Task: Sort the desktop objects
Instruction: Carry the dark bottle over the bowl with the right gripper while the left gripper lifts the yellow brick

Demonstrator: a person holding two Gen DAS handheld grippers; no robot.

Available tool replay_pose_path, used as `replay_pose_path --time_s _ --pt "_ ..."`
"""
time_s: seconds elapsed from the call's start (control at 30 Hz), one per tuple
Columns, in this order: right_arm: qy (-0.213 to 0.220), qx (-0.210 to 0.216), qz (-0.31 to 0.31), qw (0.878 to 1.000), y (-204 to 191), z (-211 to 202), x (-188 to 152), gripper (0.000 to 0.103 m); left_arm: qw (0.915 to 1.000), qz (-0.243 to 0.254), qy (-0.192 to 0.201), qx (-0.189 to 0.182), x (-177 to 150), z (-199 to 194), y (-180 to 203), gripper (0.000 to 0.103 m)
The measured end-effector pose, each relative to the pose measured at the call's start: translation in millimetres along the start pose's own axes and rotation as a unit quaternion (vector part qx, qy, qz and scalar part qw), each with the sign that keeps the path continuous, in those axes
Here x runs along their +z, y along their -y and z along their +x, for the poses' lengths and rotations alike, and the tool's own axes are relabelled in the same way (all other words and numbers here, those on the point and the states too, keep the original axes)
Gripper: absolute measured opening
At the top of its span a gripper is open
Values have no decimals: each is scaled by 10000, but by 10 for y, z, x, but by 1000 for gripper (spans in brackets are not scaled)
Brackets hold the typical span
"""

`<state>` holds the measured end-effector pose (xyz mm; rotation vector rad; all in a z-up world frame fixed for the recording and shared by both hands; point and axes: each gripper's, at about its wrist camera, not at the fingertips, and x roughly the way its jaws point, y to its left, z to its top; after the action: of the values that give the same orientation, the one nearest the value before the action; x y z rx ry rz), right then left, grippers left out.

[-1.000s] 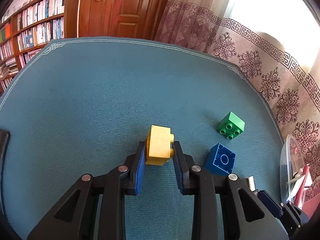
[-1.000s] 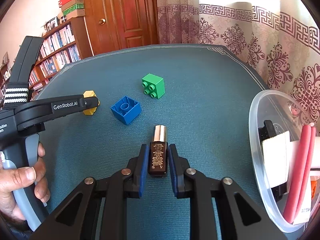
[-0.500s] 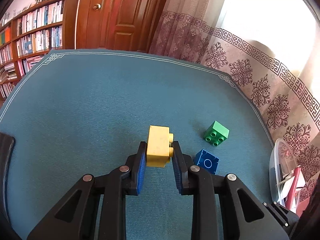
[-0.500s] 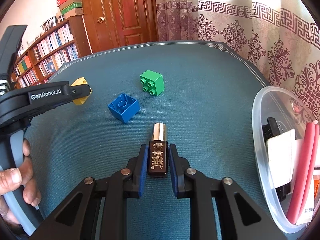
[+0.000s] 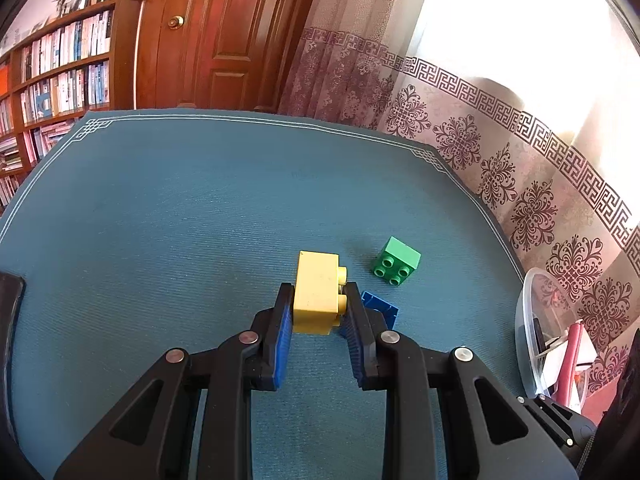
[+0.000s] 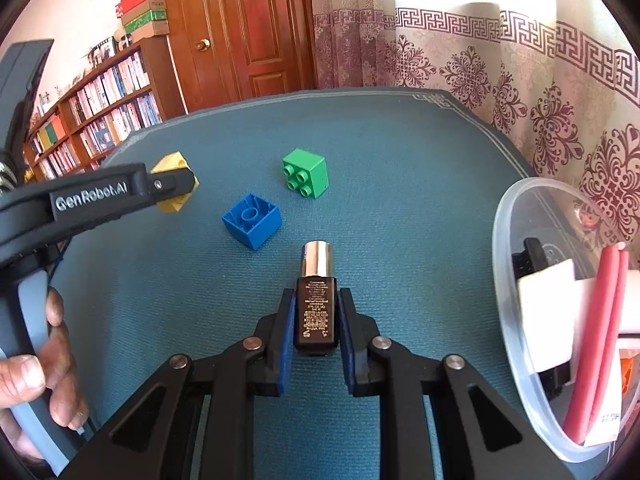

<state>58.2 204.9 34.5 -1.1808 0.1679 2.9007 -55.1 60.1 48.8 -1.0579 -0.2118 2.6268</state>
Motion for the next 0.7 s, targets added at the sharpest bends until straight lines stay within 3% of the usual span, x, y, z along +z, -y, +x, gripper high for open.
replay_pose_path --time_s 0.7 --pt "601 -497 746 9942 693 -685 -44 22 9982 507 -83 -308 -162 -168 502 27"
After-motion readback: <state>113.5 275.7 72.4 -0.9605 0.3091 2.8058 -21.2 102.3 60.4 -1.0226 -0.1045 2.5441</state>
